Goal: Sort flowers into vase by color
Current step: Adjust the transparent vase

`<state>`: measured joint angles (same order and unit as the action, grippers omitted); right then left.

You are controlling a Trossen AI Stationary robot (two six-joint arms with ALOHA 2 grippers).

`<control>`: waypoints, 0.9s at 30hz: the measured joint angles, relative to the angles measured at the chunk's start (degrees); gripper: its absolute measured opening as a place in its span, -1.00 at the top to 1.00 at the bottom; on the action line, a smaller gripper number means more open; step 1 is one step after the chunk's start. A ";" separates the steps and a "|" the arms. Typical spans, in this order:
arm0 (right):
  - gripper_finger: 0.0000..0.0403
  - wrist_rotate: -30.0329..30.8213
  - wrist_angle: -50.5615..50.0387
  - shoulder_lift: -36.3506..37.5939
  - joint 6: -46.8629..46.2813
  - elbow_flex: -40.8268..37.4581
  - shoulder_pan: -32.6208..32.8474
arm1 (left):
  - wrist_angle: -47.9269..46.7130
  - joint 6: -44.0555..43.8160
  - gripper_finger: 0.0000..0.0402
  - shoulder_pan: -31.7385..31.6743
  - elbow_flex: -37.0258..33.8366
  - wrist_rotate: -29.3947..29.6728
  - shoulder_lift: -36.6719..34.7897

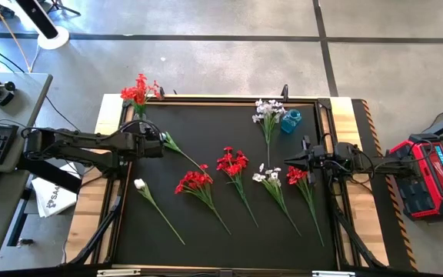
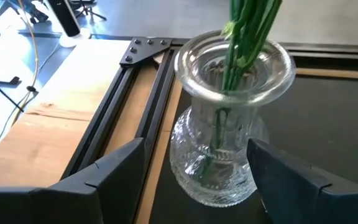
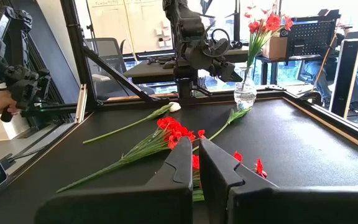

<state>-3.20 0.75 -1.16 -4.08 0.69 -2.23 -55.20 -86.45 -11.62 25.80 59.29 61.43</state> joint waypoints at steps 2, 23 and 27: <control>1.00 0.00 0.00 -0.01 0.00 0.00 0.00 | 0.02 -0.01 -0.24 0.00 0.00 0.26 0.00; 1.00 0.00 0.00 0.01 0.00 0.00 -0.01 | 1.36 -1.74 0.28 2.60 0.00 0.51 0.00; 1.00 0.02 0.00 0.01 0.00 0.00 -0.01 | 1.35 -1.95 0.32 3.64 0.00 -0.41 0.00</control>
<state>-3.18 0.75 -1.15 -4.08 0.69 -2.24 -53.85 -88.39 -7.98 25.80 58.88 61.43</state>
